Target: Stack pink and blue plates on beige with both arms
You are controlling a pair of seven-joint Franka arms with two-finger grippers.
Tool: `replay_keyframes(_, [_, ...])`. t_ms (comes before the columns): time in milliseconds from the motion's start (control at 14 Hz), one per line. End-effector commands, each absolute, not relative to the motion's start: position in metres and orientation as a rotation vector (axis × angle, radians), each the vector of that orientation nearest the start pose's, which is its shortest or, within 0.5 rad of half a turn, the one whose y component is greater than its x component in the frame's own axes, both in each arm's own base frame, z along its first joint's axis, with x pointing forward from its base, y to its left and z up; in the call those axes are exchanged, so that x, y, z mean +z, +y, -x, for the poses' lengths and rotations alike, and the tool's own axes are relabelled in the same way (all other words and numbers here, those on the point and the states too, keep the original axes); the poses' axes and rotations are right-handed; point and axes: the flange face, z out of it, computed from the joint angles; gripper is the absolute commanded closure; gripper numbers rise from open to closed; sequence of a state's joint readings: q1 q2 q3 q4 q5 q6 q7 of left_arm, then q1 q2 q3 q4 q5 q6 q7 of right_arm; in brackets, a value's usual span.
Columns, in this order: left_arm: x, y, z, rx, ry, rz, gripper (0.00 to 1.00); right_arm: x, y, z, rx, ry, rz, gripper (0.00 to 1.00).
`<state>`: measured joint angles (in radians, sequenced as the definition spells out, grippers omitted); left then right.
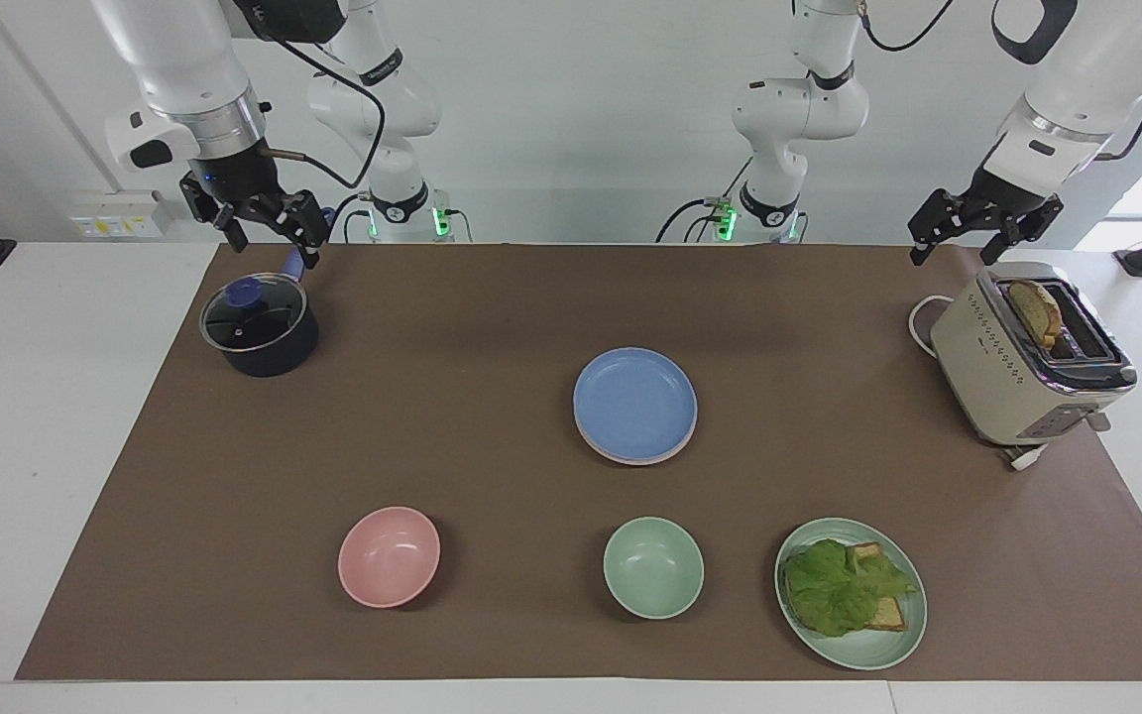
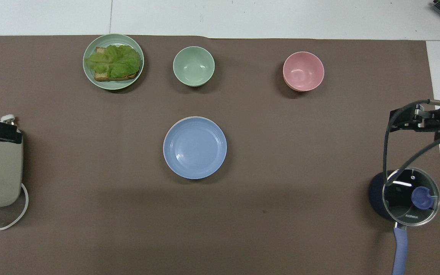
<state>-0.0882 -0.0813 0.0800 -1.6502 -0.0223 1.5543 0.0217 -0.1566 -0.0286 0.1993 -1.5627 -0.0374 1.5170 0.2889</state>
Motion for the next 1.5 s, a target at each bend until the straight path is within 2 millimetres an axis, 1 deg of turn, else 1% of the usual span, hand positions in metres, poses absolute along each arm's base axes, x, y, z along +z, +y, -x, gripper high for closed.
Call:
replay_keyframes(0, [0.634,-0.003,-0.524,0.017,0.052,3.176,0.00,0.642,0.017,-0.540,0.040,0.347,3.175,0.00])
replay_keyframes(71, [0.634,-0.003,-0.524,0.019,0.052,3.176,0.00,0.642,0.017,-0.540,0.040,0.347,3.175,0.00])
replay_keyframes(143, [0.634,-0.003,-0.524,0.017,0.052,3.176,0.00,0.642,0.023,-0.539,0.048,0.327,3.184,0.00])
replay_keyframes(214, [0.634,-0.003,-0.524,0.017,0.052,3.176,0.00,0.641,0.021,-0.537,0.067,0.332,3.184,0.00])
replay_keyframes(286, [0.634,-0.003,-0.524,0.019,0.052,3.176,0.00,0.641,0.012,-0.537,0.078,0.357,3.171,0.00])
replay_keyframes(500, [0.633,-0.003,-0.524,0.019,0.052,3.176,0.00,0.648,0.011,-0.532,0.058,0.358,3.171,0.00])
replay_keyframes(714, [0.633,-0.003,-0.524,0.019,0.052,3.176,0.00,0.648,0.015,-0.530,0.077,0.347,3.176,0.00])
replay_keyframes(1000, [0.634,-0.003,-0.524,0.017,0.052,3.176,0.00,0.651,0.017,-0.525,0.072,0.271,3.180,0.00])
replay_keyframes(1214, [0.633,-0.003,-0.524,0.019,0.052,3.176,0.00,0.652,0.021,-0.526,0.046,0.248,3.136,0.00])
replay_keyframes(1429, [0.634,-0.003,-0.524,0.017,0.052,3.176,0.00,0.651,0.023,-0.526,0.041,0.190,3.139,0.00])
